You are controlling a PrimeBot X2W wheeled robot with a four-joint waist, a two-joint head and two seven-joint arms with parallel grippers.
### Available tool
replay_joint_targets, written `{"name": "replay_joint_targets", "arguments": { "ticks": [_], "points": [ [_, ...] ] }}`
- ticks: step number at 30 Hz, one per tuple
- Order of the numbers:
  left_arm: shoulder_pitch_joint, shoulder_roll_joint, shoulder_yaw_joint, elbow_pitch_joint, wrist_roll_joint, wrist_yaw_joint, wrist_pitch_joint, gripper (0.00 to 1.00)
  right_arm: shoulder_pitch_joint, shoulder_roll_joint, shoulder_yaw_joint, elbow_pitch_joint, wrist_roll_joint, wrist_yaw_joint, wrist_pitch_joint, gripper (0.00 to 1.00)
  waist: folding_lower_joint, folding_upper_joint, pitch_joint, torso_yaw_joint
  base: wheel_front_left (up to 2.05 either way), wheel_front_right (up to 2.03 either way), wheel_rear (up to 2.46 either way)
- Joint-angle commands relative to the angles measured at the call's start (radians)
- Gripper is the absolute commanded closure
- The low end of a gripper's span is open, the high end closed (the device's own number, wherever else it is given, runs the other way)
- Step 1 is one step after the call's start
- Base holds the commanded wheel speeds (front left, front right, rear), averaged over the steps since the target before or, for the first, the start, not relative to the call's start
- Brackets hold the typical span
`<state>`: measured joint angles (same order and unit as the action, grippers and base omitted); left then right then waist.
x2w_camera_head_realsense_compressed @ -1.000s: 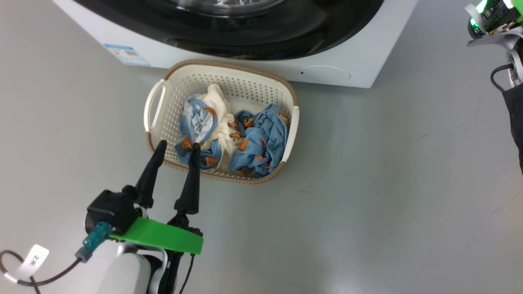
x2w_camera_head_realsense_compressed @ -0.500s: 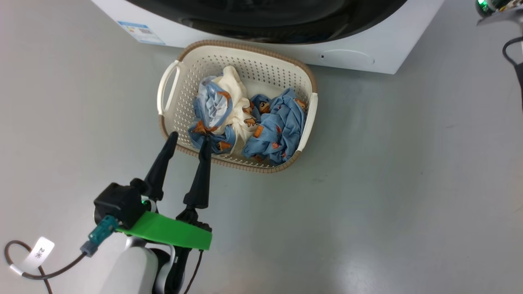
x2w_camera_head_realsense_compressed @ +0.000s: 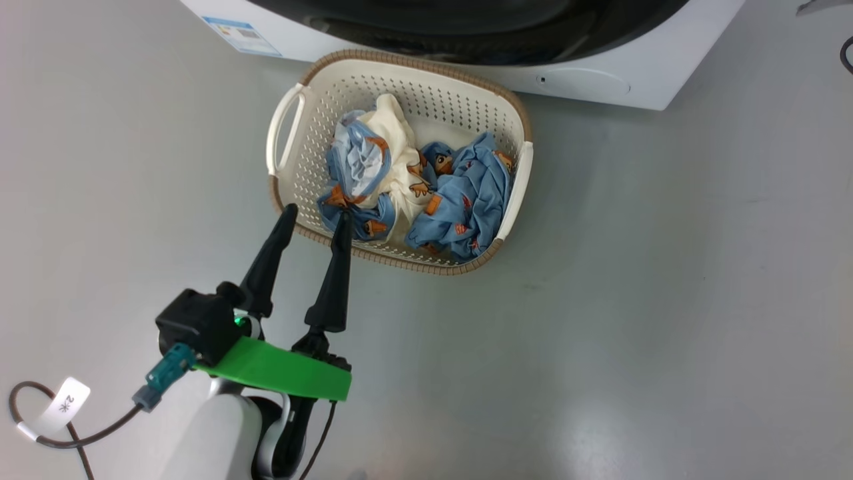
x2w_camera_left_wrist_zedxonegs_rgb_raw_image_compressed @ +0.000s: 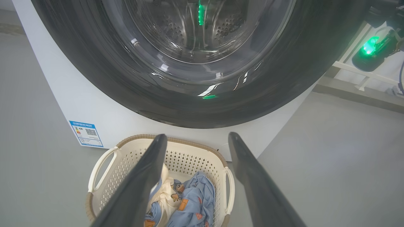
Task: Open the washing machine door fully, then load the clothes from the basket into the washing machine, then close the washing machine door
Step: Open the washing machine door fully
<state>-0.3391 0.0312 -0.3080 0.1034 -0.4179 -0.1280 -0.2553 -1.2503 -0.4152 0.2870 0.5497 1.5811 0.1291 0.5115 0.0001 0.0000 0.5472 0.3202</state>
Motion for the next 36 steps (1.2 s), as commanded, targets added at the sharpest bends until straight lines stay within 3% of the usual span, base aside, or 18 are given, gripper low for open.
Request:
{"name": "replay_joint_targets", "arguments": {
  "ticks": [1, 36],
  "points": [
    [-0.012, 0.019, 0.03, -0.025, -0.008, -0.003, -0.006, 0.0, 0.011, 0.025, 0.023, -0.028, -0.013, 0.002, 0.02, 1.0, -0.0001, 0.0, -0.009, 0.0, 0.0, 0.0, 0.0],
    [0.15, 0.019, 0.102, 0.01, 0.071, -0.003, -0.006, 0.0, 0.44, 0.101, 0.157, -0.251, 0.017, 0.002, 0.161, 1.0, -0.0001, 0.0, -0.271, -0.051, 0.0, 0.0, 0.0]
  ]
}}
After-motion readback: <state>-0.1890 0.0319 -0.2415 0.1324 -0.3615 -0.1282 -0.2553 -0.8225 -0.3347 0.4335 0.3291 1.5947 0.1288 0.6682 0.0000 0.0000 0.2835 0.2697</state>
